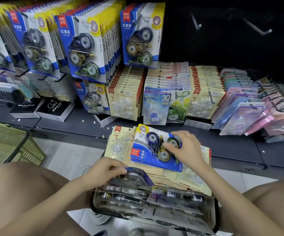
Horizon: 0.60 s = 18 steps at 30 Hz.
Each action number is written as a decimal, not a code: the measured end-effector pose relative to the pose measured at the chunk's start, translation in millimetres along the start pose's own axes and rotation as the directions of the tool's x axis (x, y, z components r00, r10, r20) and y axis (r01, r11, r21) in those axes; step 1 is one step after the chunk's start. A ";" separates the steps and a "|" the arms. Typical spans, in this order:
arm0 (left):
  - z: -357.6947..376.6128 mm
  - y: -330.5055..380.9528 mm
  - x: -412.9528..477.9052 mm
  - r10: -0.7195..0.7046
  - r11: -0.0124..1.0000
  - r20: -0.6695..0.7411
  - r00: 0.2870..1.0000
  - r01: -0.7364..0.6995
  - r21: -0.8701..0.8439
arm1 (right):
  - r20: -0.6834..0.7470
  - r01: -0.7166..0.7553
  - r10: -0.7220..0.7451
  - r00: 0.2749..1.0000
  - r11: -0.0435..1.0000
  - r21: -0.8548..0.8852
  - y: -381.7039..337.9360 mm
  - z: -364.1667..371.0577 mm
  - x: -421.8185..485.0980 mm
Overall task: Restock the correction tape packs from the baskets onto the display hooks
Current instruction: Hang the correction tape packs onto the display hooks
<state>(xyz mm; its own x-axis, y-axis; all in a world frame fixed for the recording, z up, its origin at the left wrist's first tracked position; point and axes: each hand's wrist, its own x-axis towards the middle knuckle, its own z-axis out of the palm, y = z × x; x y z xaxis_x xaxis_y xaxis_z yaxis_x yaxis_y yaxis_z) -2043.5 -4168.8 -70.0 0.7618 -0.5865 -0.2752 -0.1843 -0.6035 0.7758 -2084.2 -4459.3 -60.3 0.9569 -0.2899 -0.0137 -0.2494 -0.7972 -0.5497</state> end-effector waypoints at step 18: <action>-73.1 84.0 30.7 0.181 0.983 -0.689 0.702 -0.106 0.150 | -0.054 -0.008 0.131 0.990 0.427 0.904 -60.5 -46.0 -18.4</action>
<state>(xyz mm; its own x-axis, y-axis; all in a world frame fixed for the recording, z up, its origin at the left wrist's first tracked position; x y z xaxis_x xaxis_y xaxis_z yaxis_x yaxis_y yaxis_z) -1990.1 -4198.0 28.2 0.9293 -0.1490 0.3381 -0.3552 -0.6118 0.7067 -2093.6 -4430.0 11.6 0.9067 -0.4197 -0.0408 0.0206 0.1409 -0.9898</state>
